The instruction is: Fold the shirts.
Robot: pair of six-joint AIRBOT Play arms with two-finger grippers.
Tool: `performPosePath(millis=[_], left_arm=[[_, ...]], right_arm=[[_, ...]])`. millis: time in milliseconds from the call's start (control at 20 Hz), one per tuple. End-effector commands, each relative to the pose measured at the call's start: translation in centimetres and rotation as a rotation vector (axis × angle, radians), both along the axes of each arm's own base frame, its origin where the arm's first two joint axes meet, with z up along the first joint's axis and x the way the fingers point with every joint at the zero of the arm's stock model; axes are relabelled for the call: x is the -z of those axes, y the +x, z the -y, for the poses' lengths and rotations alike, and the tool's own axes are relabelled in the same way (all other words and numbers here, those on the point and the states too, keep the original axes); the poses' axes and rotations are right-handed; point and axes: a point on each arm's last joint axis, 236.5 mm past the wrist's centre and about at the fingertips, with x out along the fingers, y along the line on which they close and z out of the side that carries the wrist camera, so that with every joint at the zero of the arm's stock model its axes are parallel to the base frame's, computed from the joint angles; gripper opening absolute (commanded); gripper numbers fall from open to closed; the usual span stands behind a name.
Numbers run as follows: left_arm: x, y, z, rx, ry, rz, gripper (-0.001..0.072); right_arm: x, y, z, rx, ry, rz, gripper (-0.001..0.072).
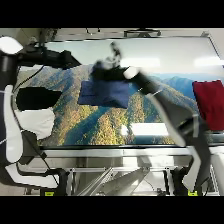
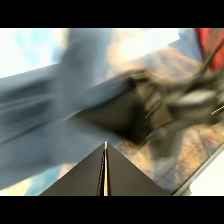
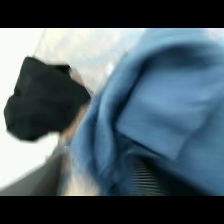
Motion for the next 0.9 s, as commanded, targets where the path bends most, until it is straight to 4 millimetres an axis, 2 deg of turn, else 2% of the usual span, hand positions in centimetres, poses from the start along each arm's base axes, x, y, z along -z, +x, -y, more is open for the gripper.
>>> performPosePath(millis=[0,100,200,300,350,450,600,700,750,800,850], left_arm=[[1.5,-1.8,-3.8,-0.024,0.024,-0.03,0.0019],[2.5,-1.9,-4.8,-0.045,0.021,-0.048,0.0019],[2.2,-2.1,-4.6,-0.044,-0.047,-0.057,0.0019],[1.0,-2.1,-4.2,-0.044,-0.128,-0.059,0.0018],[0.5,-2.1,-4.0,-0.041,-0.157,-0.057,0.0018],[0.1,-2.1,-3.8,-0.038,-0.175,-0.055,0.0018],[0.1,-2.1,-3.8,-0.038,-0.175,-0.055,0.0018],[0.1,-2.1,-3.8,-0.037,-0.175,-0.055,0.0018],[0.1,-2.1,-3.8,-0.037,-0.175,-0.055,0.0018],[0.1,-2.1,-3.8,-0.037,-0.175,-0.055,0.0018],[0.1,-2.1,-3.8,-0.037,-0.175,-0.055,0.0018]], right_arm=[[5.4,-0.9,-7.1,0.146,0.035,0.087,0.0557],[5.2,-2.1,-7.8,0.088,0.015,0.108,0.0584],[2.7,-2.7,-6.8,-0.007,0.008,0.114,0.0576],[-0.4,-2.4,-3.8,-0.077,0.014,0.087,0.0567],[-1.6,-2.2,-1.7,-0.097,0.012,0.049,0.0566],[-2.2,-1.4,4.4,-0.099,-0.055,-0.07,0.0474],[0.6,-1.6,14.6,-0.058,-0.266,-0.276,0.0475],[4.5,-2.3,21.7,0.018,-0.431,-0.448,0.0485],[6.5,-2.6,24.4,0.07,-0.486,-0.519,0.0582],[8.2,-2.9,26.0,0.107,-0.499,-0.573,0.0715],[9.8,-3.0,26.7,0.146,-0.484,-0.62,0.0713]])
